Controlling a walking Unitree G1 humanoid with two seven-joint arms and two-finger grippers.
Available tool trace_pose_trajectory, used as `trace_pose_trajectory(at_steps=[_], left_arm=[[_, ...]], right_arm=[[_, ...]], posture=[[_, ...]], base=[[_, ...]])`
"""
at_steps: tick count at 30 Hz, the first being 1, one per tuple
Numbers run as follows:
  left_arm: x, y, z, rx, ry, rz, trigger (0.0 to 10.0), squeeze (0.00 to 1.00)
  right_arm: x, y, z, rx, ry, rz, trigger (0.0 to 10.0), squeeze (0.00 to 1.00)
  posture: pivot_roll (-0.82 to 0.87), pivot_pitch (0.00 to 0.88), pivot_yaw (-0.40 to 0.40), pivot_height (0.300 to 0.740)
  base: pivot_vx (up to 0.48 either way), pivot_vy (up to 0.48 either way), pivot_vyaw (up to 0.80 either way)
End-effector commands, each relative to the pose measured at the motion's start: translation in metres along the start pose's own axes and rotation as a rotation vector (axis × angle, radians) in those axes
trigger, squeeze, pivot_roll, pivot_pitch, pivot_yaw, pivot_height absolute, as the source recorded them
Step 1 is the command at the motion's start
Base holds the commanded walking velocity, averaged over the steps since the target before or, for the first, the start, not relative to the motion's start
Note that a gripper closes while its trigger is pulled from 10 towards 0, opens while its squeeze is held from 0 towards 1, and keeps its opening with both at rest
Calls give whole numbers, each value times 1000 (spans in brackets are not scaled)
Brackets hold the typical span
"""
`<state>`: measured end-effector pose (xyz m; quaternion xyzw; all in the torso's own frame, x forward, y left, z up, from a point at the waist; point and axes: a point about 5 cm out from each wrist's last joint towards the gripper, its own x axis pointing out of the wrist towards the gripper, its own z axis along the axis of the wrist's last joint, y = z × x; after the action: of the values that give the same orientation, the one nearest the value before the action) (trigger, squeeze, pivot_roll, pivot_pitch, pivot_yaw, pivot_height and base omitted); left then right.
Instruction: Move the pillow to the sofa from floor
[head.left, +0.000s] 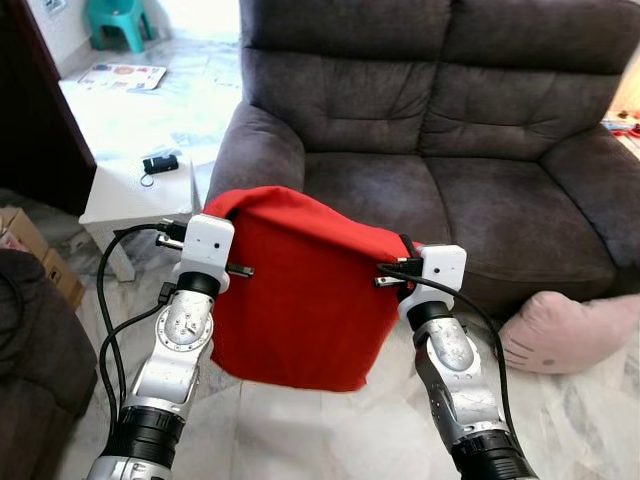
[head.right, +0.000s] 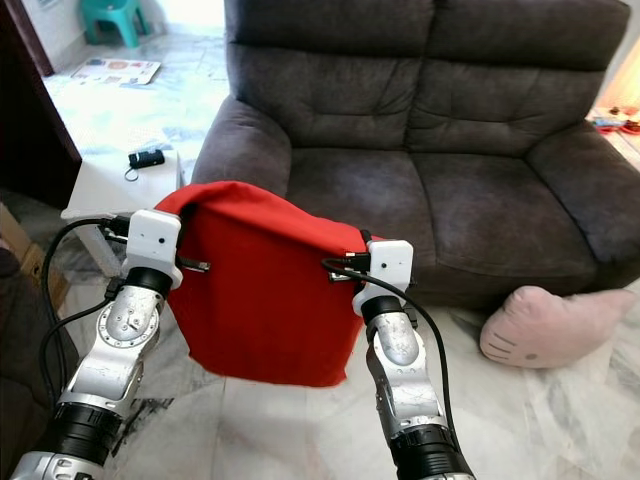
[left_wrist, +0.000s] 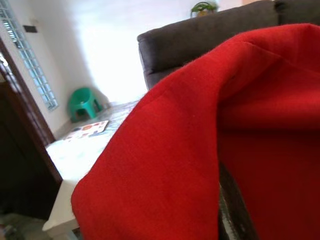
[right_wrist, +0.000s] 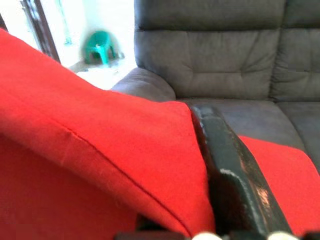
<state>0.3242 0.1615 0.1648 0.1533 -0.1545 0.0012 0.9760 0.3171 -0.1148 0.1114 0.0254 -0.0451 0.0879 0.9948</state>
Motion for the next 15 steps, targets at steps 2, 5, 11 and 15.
trace_pose_trajectory(at_steps=[2, 5, 11, 15], left_arm=[[6, 13, 21, 3, -85, 86, 10000, 0], [7, 13, 21, 1, -86, 89, 10000, 0], [7, 14, 20, -1, -82, 97, 10000, 0], [7, 13, 20, -2, -75, 99, 10000, 0]], right_arm=[[1, -17, 26, -16, -128, -51, 10000, 0], [1, -17, 25, -13, -122, -47, 10000, 0], [0, -17, 23, 0, -111, -48, 10000, 0], [0, -16, 24, -16, -112, -36, 10000, 0]], posture=[[75, 0, -84, 740], [75, 0, -83, 740], [78, 0, -86, 740], [78, 0, -87, 740]], base=[[281, 0, 800], [281, 0, 729], [281, 0, 0], [281, 0, 0]])
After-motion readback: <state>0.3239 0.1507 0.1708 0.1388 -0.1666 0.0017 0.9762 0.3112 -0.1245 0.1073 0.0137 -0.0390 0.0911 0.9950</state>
